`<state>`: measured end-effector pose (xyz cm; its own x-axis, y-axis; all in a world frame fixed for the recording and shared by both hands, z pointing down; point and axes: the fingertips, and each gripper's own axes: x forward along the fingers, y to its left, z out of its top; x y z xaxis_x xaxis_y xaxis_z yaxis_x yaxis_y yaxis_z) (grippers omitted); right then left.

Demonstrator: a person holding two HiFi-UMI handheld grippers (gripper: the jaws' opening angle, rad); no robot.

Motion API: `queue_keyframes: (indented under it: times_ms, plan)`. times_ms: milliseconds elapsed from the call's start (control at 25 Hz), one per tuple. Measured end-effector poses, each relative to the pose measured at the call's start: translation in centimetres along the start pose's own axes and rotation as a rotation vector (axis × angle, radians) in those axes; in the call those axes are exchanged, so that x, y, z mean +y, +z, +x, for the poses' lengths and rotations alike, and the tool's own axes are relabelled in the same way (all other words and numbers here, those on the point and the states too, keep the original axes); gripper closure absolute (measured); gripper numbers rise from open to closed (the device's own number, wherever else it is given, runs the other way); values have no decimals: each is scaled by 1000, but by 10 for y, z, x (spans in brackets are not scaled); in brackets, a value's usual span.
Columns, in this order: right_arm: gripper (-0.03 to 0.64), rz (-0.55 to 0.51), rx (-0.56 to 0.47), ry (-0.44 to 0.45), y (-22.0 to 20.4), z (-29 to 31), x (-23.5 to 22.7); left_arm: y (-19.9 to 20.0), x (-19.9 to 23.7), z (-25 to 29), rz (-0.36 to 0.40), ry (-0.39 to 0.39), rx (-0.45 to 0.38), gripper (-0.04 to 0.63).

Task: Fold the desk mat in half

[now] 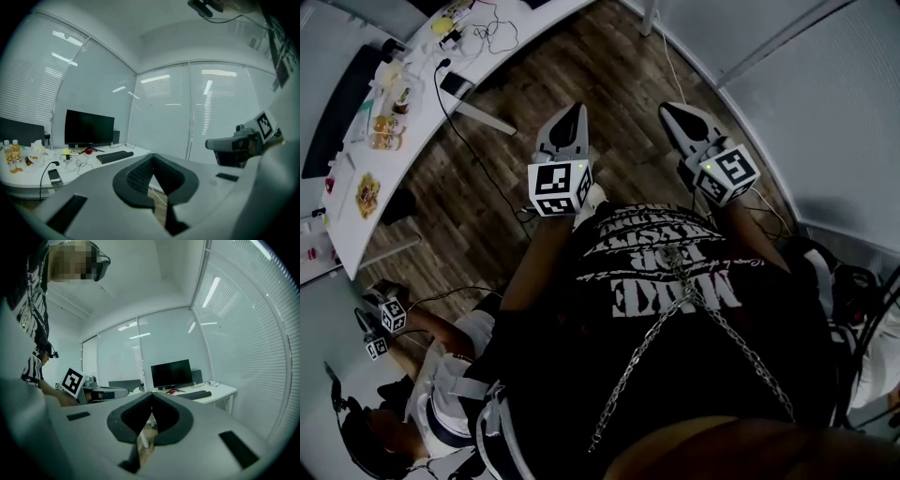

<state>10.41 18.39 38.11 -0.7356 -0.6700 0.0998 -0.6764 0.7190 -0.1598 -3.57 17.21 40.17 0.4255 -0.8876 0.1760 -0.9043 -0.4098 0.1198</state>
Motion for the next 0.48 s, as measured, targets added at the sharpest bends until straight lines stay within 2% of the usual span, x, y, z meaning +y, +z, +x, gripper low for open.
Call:
queue_keyframes:
  times_ms: [160, 480]
  plan:
    - [617, -11, 3, -15, 8, 19, -6, 9, 14, 18, 3, -22, -8, 588]
    - [617, 14, -3, -103, 15, 43, -16, 20, 40, 45, 11, -107, -12, 588]
